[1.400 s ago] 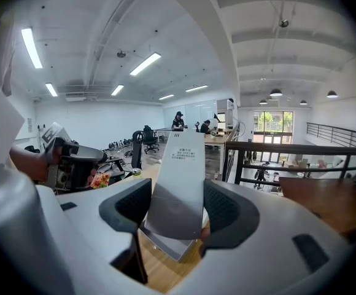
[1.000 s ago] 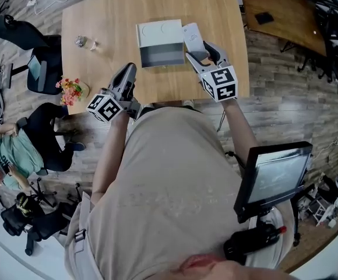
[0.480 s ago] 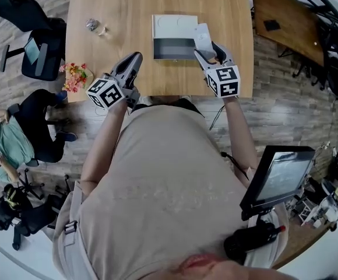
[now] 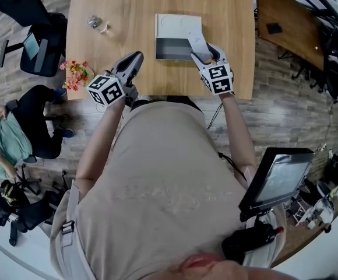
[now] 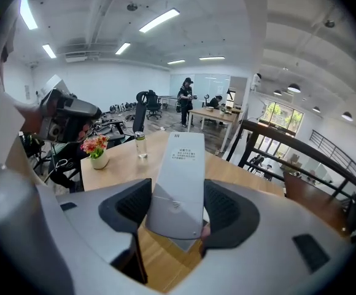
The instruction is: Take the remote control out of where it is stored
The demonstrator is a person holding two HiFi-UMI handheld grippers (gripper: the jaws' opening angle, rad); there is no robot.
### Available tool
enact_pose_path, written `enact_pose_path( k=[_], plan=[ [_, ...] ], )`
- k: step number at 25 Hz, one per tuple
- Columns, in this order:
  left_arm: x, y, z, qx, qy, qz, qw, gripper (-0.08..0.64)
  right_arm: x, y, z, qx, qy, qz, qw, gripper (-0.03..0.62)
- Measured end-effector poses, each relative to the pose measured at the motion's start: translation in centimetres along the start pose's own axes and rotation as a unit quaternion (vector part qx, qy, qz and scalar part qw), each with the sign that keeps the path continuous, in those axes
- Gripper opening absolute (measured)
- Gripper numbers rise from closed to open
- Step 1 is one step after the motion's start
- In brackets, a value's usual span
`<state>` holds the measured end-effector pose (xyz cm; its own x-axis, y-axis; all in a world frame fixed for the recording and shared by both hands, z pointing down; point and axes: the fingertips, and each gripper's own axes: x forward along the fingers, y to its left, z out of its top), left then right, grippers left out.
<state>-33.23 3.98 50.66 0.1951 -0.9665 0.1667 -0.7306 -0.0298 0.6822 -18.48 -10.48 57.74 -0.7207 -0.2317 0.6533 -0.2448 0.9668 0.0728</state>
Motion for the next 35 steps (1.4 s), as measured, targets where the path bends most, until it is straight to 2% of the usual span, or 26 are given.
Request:
enact_pose_path(
  k=[8,14,19,28,35],
  plan=[
    [0.5,0.8,-0.4,-0.009,-0.017,0.033,0.9993,0.008,4.1,0.3,-3.5,-0.031,0.027,0.05,0.998,0.273],
    [1.1,1.4,-1.1,0.002,-0.022,0.056,0.9982,0.008,6.5,0.5,-6.0,-0.061,0.061,0.083,0.993,0.274],
    [1.2,1.8,-1.8,0.0,-0.026,0.076,0.9967,0.008,8.6,0.5,-7.7,-0.085,0.065,0.109,0.988,0.274],
    [2.4,2.7,-3.5,0.005,-0.019,0.108,0.994,0.008,11.9,0.5,-11.2,-0.115,0.09,0.151,0.978,0.274],
    [4.1,3.2,-6.2,0.012,0.009,0.124,0.9922,0.008,13.8,1.2,-13.7,-0.142,0.117,0.19,0.965,0.273]
  ],
)
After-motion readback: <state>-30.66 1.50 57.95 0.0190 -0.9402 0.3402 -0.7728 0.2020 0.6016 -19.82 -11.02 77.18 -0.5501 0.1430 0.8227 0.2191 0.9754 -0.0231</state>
